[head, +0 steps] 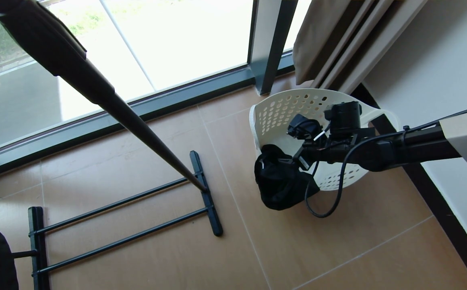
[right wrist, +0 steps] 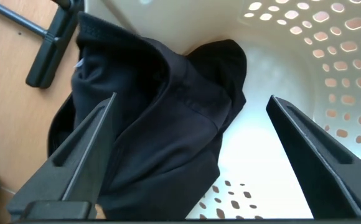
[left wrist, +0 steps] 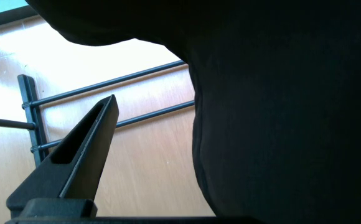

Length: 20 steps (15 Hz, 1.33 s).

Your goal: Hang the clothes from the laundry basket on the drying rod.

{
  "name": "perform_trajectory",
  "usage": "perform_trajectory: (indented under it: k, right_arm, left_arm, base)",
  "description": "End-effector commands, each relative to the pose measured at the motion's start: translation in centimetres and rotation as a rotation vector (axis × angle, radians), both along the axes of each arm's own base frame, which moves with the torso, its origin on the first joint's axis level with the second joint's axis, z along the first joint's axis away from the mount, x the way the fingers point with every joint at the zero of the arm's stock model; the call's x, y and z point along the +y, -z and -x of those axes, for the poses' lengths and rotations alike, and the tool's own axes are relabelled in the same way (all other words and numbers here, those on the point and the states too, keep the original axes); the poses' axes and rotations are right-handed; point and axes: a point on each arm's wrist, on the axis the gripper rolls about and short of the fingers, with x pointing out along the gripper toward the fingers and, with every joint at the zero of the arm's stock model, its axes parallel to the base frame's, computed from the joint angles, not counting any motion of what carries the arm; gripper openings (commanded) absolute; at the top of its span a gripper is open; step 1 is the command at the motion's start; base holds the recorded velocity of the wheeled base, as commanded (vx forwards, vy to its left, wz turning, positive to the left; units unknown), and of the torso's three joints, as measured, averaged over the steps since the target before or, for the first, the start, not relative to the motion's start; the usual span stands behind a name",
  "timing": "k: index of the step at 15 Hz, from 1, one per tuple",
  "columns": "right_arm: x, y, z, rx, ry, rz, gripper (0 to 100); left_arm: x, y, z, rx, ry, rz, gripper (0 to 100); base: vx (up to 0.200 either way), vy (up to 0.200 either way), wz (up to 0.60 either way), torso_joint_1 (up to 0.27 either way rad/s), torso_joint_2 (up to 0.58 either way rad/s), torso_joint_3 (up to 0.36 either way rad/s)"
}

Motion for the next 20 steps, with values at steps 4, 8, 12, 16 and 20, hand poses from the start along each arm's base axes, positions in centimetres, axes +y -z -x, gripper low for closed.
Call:
perform_trajectory:
  k: [4,8,12,16,20]
  right_arm:
    - [0.0,1.0,-1.3,0.003,0.009,-0.001,100]
    - [-0.2,1.4,-1.8,0.006,0.019,0.002,100]
    - [0.0,2.4,-2.3,0.018,0.021,0.005,100]
    - [0.1,2.5,-2.5,0.016,0.021,0.005,100]
    - [0.2,2.9,-3.1,0.036,0.049,-0.038,100]
  left_arm:
    - [0.0,0.0,0.0,0.0,0.001,0.001,100]
    - [0.0,0.0,0.0,0.0,0.0,0.001,100]
    - [0.0,0.0,0.0,0.0,0.0,0.001,100]
    - [0.0,0.0,0.0,0.0,0.0,0.001,100]
    - [0.0,0.0,0.0,0.0,0.0,0.001,100]
  base:
    - [0.0,0.0,0.0,0.0,0.0,0.0]
    - [0.0,0.0,0.0,0.0,0.0,0.0]
    - [0.0,0.0,0.0,0.0,0.0,0.0]
    - [0.0,0.0,0.0,0.0,0.0,0.0]
    - [0.0,0.0,0.0,0.0,0.0,0.0]
